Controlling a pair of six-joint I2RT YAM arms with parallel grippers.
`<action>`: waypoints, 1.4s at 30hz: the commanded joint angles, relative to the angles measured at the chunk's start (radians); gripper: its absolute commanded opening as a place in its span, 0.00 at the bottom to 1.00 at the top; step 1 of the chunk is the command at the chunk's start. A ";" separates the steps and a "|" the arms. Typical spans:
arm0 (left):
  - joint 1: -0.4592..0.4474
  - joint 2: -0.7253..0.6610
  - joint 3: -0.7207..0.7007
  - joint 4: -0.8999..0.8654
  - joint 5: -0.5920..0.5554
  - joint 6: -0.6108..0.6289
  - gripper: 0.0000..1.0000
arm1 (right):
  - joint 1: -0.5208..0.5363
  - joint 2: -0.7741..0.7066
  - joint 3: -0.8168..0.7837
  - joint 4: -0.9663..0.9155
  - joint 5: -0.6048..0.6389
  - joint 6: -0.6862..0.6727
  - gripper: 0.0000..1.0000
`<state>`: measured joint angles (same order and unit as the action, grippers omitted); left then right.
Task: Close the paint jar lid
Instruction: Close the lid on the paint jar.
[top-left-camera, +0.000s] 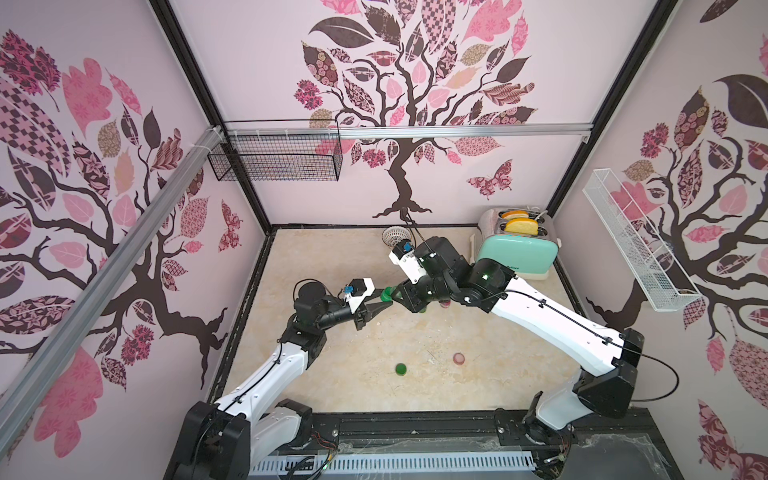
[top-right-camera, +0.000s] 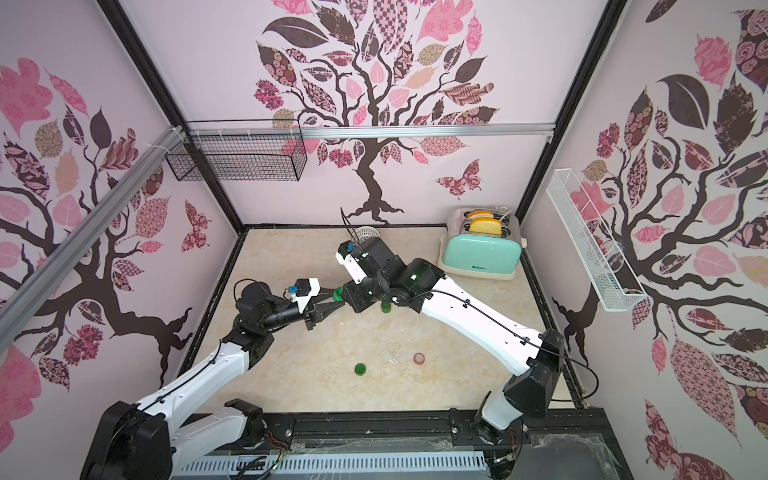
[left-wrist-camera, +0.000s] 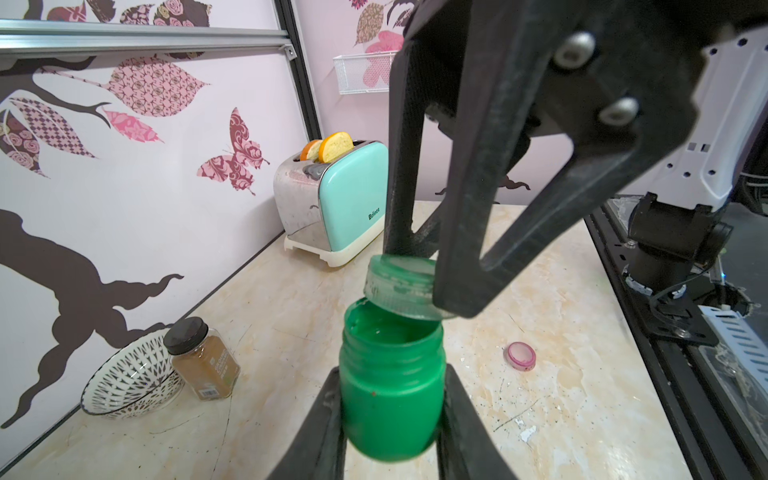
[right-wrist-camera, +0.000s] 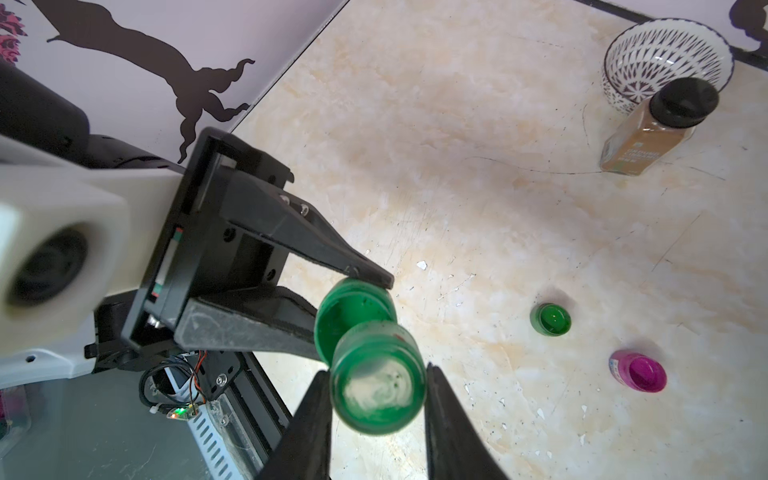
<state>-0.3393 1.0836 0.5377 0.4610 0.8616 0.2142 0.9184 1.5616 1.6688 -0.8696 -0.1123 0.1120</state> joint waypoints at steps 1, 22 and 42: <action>-0.004 0.002 0.025 -0.004 0.022 0.013 0.27 | -0.003 0.015 0.042 -0.005 -0.040 0.005 0.26; -0.009 0.000 0.029 -0.023 0.024 0.027 0.27 | -0.003 0.080 0.079 -0.043 -0.082 -0.015 0.29; -0.012 -0.013 0.030 -0.044 0.008 0.054 0.27 | -0.003 0.186 0.152 -0.153 -0.117 0.020 0.30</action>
<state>-0.3408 1.0866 0.5377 0.3374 0.8532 0.2592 0.9054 1.7103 1.8111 -1.0016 -0.1867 0.0685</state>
